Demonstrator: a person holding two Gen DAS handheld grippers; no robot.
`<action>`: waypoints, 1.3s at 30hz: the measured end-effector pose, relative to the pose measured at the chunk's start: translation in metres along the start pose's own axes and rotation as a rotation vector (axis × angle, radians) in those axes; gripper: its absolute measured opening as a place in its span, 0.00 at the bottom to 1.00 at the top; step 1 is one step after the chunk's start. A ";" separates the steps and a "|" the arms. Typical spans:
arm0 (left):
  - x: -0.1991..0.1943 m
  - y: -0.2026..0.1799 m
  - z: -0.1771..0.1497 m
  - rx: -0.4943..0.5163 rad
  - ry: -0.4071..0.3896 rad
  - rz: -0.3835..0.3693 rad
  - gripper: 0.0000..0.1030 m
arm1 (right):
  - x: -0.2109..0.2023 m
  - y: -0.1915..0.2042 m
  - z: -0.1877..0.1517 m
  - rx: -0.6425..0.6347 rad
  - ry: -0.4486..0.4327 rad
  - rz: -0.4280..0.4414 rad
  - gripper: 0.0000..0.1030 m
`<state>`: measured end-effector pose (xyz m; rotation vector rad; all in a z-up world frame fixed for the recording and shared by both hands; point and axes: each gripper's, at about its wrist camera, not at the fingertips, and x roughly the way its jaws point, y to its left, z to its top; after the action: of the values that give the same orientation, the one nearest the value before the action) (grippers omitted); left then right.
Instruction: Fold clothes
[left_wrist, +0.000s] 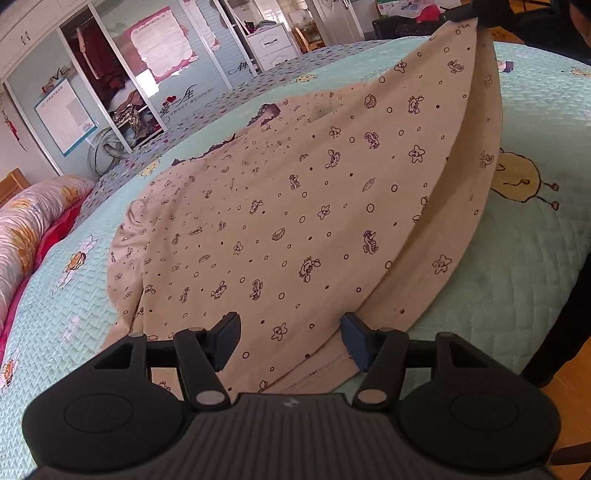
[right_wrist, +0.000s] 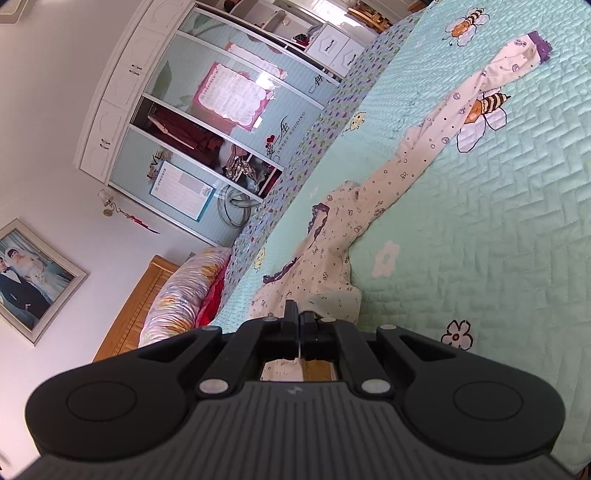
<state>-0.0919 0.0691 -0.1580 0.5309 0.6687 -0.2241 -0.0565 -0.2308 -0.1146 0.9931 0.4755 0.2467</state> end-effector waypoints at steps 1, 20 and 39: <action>-0.002 0.000 0.000 0.001 -0.003 -0.007 0.61 | 0.000 -0.001 0.000 0.002 0.000 -0.003 0.04; 0.016 0.060 -0.032 -0.136 0.101 0.245 0.63 | -0.004 -0.005 0.003 0.013 -0.005 -0.018 0.05; -0.052 0.079 -0.039 -0.279 -0.006 0.227 0.01 | -0.039 -0.006 -0.001 -0.115 -0.070 -0.192 0.04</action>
<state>-0.1239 0.1581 -0.1188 0.3340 0.6162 0.0804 -0.0905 -0.2493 -0.1094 0.8352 0.4842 0.0656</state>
